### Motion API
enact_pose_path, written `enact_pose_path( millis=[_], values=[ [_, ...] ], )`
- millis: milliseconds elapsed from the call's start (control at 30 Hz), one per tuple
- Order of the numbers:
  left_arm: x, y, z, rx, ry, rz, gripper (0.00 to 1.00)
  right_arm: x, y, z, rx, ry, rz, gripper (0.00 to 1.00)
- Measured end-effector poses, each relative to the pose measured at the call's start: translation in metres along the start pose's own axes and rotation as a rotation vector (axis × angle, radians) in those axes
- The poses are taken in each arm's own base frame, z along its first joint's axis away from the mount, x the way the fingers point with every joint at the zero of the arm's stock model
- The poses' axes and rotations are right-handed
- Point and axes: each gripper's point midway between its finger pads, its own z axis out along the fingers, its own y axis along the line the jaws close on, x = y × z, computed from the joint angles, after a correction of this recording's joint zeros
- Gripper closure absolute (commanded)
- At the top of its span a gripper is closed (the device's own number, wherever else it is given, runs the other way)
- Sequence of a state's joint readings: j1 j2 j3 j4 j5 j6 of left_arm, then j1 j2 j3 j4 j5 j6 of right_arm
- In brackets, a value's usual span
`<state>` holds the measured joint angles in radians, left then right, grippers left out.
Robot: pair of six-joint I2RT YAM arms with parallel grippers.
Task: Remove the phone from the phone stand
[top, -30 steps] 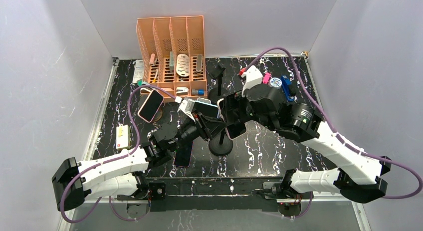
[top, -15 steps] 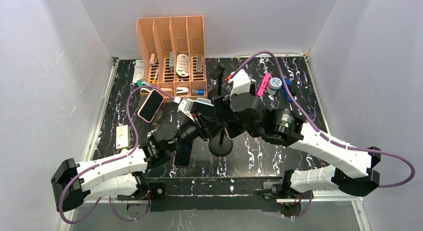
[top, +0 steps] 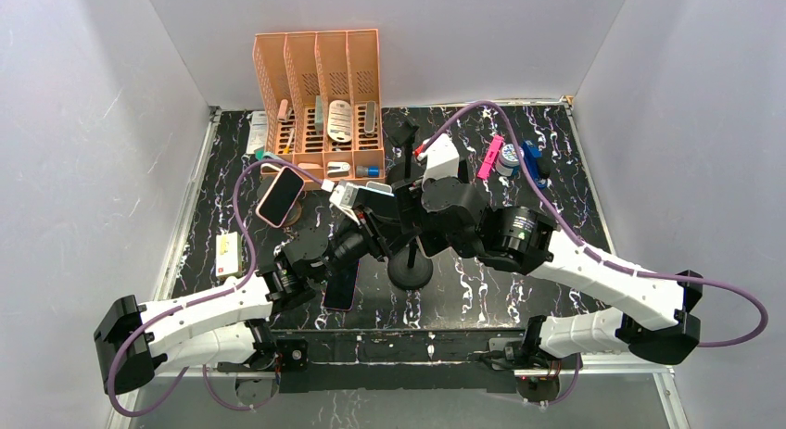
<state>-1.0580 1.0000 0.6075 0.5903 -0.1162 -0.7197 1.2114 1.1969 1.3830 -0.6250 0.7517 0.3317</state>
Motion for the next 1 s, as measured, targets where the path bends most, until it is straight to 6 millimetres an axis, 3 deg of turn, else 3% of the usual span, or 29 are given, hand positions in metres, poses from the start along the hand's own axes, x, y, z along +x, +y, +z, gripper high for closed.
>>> enact_pose_path(
  millis=[267,433,567,800,1000],
  values=[
    [-0.0002,-0.0003,0.0001,-0.003,0.003,-0.003,1.0,0.0042,0.0002,0.0013,0.003,0.013,-0.008,0.06],
    [0.0001,0.0,0.0,-0.004,0.005,-0.002,1.0,0.0077,-0.0018,0.0033,0.021,0.024,-0.013,0.12],
    [0.0001,0.0,0.0,-0.005,0.005,-0.003,1.0,0.0087,-0.0015,0.004,0.025,0.026,-0.009,0.33],
    [-0.0005,-0.0003,-0.0007,-0.004,0.005,0.004,1.0,0.0091,-0.0031,0.0028,0.033,0.03,-0.001,0.99],
    [-0.0006,0.0003,-0.0079,0.016,-0.015,0.015,1.0,0.0095,-0.001,0.0002,0.017,0.036,0.033,0.99]
  ],
)
